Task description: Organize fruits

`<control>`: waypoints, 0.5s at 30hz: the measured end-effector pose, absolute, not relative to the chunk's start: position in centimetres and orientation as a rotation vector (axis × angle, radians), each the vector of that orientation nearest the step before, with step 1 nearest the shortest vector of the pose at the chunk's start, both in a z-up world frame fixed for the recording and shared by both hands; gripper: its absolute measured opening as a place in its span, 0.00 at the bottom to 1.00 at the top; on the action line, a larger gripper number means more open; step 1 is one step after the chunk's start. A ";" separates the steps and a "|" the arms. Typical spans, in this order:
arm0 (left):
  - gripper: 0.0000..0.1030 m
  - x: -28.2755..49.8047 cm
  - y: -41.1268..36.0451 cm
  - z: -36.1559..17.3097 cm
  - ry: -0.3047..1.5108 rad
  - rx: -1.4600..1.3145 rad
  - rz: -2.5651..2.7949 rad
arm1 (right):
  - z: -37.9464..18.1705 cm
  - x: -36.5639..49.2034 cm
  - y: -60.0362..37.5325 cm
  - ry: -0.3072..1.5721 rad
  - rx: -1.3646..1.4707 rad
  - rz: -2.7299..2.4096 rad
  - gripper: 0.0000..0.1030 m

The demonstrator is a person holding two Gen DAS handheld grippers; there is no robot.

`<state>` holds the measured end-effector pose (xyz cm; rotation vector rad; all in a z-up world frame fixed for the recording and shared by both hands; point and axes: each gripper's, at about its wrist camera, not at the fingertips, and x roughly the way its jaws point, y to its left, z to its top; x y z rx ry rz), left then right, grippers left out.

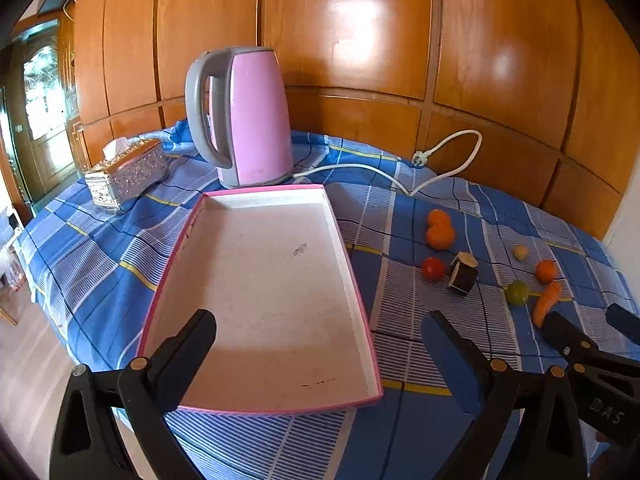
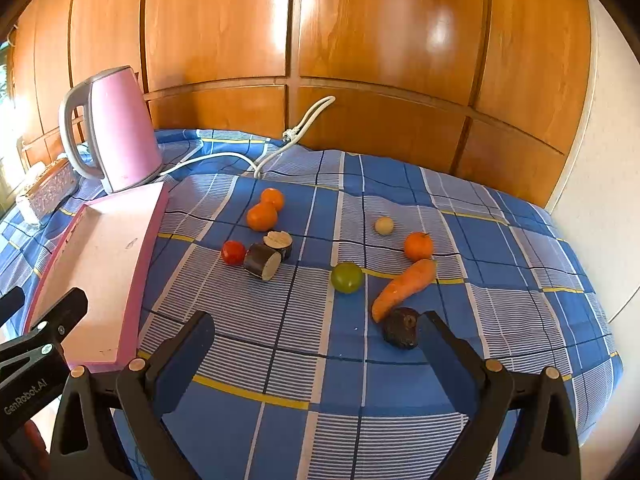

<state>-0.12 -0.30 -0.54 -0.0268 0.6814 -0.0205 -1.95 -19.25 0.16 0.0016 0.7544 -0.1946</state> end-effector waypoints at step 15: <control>1.00 -0.5 -0.7 -0.3 0.677 -0.016 -0.029 | 0.2 -2.3 -19.9 0.751 0.014 -0.202 0.99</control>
